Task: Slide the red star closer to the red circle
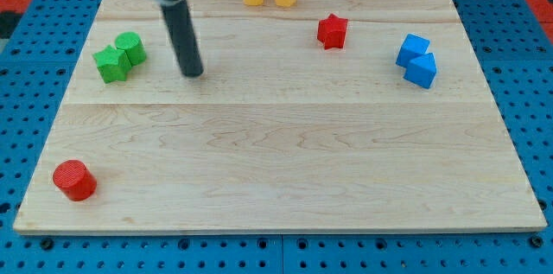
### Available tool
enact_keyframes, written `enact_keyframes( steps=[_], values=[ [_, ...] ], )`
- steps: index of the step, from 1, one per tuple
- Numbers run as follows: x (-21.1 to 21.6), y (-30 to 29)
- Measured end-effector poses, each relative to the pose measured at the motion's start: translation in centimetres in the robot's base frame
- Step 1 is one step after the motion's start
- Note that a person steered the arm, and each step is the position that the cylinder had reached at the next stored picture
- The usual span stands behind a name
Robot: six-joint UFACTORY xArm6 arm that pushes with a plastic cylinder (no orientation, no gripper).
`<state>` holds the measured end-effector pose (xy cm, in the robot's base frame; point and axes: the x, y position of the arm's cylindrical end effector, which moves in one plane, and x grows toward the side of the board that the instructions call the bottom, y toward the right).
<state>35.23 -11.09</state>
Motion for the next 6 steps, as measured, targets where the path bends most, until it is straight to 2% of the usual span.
enact_keyframes(
  steps=[1, 2, 4, 6],
  values=[
    [-6.3, 5.1],
    [-9.5, 11.0],
    [-9.9, 20.5],
    [-4.8, 20.7]
  ],
)
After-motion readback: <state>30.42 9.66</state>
